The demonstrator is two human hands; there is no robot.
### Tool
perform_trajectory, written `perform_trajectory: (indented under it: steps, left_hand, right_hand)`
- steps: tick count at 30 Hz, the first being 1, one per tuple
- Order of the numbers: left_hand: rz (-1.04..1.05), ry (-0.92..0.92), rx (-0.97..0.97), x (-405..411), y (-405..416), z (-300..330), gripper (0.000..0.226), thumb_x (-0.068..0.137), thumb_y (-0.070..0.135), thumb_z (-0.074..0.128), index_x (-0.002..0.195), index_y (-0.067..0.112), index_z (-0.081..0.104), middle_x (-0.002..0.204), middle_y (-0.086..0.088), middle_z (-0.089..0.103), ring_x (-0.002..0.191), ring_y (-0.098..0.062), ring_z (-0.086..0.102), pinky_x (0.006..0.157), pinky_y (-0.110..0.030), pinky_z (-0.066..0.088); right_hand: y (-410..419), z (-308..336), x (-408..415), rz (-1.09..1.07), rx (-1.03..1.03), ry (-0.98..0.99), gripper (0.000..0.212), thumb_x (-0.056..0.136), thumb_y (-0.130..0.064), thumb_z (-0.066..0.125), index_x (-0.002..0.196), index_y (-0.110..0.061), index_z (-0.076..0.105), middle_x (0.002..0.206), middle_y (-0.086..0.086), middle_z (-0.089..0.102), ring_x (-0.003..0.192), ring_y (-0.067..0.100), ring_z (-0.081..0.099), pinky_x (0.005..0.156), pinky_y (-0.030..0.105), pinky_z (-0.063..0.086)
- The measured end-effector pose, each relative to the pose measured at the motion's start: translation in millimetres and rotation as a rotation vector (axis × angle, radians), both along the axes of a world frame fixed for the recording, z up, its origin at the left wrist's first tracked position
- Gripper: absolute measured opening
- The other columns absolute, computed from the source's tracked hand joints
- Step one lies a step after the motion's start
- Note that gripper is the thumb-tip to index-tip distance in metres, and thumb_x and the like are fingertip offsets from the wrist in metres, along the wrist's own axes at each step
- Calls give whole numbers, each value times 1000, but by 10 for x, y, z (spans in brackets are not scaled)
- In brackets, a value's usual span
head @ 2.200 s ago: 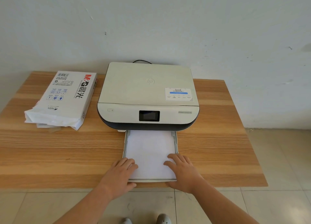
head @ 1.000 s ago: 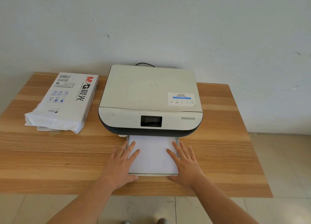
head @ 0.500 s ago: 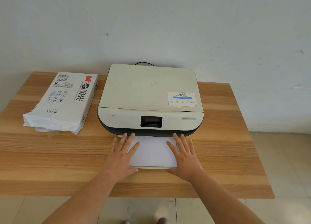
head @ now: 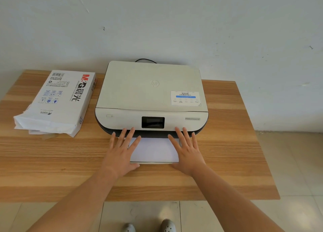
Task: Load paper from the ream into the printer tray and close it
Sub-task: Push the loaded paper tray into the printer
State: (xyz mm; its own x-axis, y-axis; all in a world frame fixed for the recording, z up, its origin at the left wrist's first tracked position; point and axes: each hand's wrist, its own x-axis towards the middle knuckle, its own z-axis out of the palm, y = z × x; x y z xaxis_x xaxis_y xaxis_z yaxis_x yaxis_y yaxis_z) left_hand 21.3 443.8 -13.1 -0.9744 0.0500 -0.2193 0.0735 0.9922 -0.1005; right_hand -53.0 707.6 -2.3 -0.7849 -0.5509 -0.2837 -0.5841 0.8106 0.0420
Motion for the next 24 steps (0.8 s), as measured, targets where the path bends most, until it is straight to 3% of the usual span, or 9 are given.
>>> perform_trajectory:
  steps: [16, 24]
  left_hand:
    - [25, 70, -63, -246, -56, 20, 111, 74, 74, 54, 149, 29, -14, 156, -9, -30, 142, -32, -27, 114, -62, -6]
    - [18, 92, -43, -328, -95, 6, 111, 72, 73, 58, 150, 29, -6, 157, -8, -27, 143, -32, -24, 115, -62, -1]
  right_hand:
    - [-126, 53, -219, -39, 37, 84, 114, 79, -64, 58, 145, -27, -27, 153, 11, -38, 139, 35, -35, 114, 62, -10]
    - [-124, -8, -288, -41, -11, 105, 111, 75, -61, 65, 153, -26, -6, 158, 11, -25, 144, 35, -25, 117, 57, -3]
